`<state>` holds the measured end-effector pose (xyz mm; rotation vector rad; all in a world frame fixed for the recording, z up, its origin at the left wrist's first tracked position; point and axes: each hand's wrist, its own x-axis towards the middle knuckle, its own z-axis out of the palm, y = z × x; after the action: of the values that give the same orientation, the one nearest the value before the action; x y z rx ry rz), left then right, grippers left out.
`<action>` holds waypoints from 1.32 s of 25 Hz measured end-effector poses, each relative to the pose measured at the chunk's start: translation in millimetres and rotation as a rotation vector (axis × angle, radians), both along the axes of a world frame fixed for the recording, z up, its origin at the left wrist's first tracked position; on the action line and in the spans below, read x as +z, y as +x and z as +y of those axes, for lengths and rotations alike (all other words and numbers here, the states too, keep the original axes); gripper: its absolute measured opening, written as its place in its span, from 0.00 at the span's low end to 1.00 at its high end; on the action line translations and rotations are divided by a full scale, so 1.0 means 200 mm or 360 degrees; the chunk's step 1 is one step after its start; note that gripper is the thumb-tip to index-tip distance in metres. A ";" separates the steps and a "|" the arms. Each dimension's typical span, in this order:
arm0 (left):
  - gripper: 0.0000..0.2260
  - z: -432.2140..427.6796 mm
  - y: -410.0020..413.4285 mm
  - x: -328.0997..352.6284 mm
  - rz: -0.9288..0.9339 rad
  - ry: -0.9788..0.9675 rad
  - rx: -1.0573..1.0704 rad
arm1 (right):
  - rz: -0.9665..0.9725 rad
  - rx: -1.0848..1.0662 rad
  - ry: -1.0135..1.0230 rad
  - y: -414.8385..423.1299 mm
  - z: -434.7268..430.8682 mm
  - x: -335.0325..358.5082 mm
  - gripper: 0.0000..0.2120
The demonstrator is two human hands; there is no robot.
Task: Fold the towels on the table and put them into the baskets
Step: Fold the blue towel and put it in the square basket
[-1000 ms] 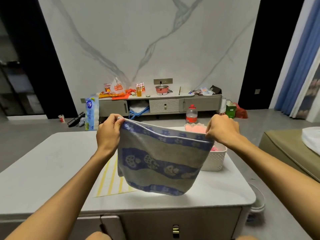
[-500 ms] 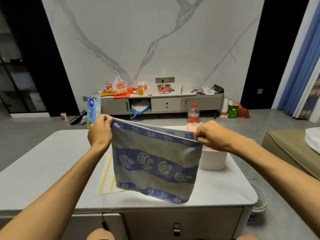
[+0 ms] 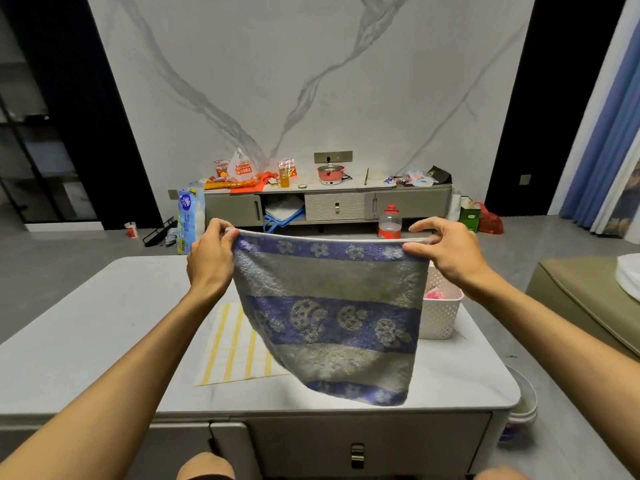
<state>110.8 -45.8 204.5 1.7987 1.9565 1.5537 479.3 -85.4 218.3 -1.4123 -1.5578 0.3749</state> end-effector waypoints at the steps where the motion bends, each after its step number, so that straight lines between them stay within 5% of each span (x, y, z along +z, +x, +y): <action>1: 0.07 0.00 0.00 0.00 -0.0049 -0.0026 -0.0099 | 0.0034 -0.0025 -0.0075 0.01 0.01 -0.01 0.07; 7: 0.08 -0.03 0.06 0.06 -0.0024 -0.0205 -0.0409 | 0.0682 0.0031 -0.0209 0.03 0.04 -0.07 0.04; 15: 0.06 -0.01 0.04 -0.01 -0.0203 -0.0037 -0.0530 | 0.0324 -0.0146 0.0124 0.01 0.02 -0.10 0.05; 22: 0.11 -0.02 0.05 0.03 0.0391 0.0097 -0.0011 | 0.0374 -0.0116 0.0019 -0.01 0.04 -0.11 0.05; 28: 0.08 0.00 0.04 0.03 -0.0423 -0.0113 -0.0553 | 0.0357 -0.0146 0.0081 -0.02 0.01 -0.11 0.03; 33: 0.08 -0.09 0.04 0.00 -0.0359 -0.0179 -0.0575 | 0.0355 -0.0245 0.0157 -0.02 -0.09 -0.11 0.04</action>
<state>118.4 -63.0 204.0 1.7254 1.4894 1.4251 475.8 -104.4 195.9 -1.3544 -1.2626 0.3453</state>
